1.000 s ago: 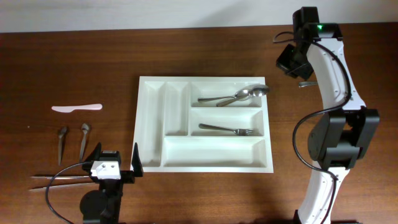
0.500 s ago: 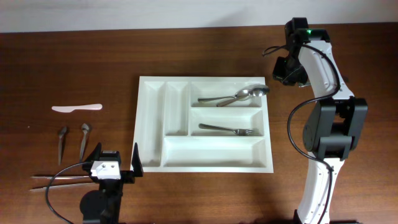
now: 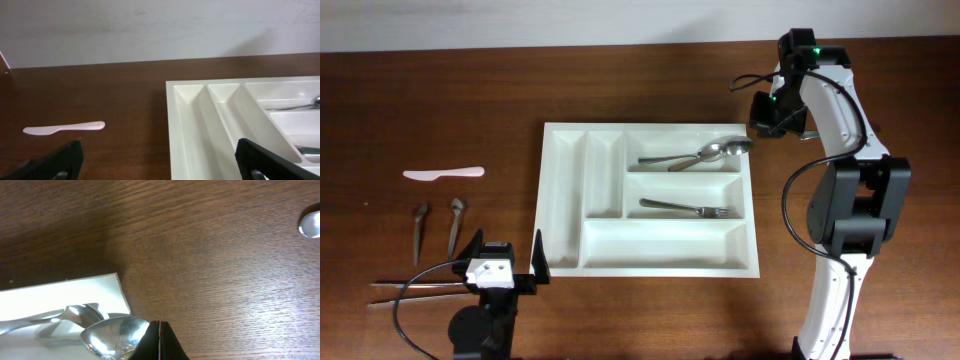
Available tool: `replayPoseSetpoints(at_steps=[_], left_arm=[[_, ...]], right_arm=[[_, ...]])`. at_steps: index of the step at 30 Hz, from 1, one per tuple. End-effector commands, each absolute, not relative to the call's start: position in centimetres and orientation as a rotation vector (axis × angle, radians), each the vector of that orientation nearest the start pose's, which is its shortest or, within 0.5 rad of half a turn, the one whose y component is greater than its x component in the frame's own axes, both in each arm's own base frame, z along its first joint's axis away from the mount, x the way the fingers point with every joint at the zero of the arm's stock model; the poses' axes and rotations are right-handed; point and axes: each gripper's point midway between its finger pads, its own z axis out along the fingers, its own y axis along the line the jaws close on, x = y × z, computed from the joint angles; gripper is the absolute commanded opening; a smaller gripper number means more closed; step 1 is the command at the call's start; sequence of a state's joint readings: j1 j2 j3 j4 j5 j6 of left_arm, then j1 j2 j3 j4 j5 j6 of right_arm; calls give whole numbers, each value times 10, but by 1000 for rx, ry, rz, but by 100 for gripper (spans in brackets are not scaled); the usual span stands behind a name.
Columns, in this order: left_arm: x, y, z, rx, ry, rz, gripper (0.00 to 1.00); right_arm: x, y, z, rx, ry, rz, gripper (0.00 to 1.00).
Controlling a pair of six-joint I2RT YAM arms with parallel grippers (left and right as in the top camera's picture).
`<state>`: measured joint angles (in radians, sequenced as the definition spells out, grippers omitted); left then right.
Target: Pack container
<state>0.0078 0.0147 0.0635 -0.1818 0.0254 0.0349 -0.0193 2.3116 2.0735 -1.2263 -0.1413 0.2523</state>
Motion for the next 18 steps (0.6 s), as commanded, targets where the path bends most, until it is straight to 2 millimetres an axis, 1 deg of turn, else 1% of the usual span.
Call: replayPoseSetpoints(at_steps=[1, 6, 10, 13, 18], left_arm=[[242, 0, 154, 46, 1701, 31, 99], [242, 0, 154, 46, 1701, 31, 99], [242, 0, 154, 46, 1701, 31, 99], [242, 0, 154, 46, 1701, 31, 99], [242, 0, 154, 46, 1701, 31, 99]], right_arm=[[473, 15, 55, 357, 3054, 252, 4], [470, 12, 42, 369, 3088, 230, 4], [469, 3, 40, 369, 3090, 148, 4], [468, 3, 40, 331, 3098, 149, 4], [467, 3, 40, 332, 3100, 150, 4]])
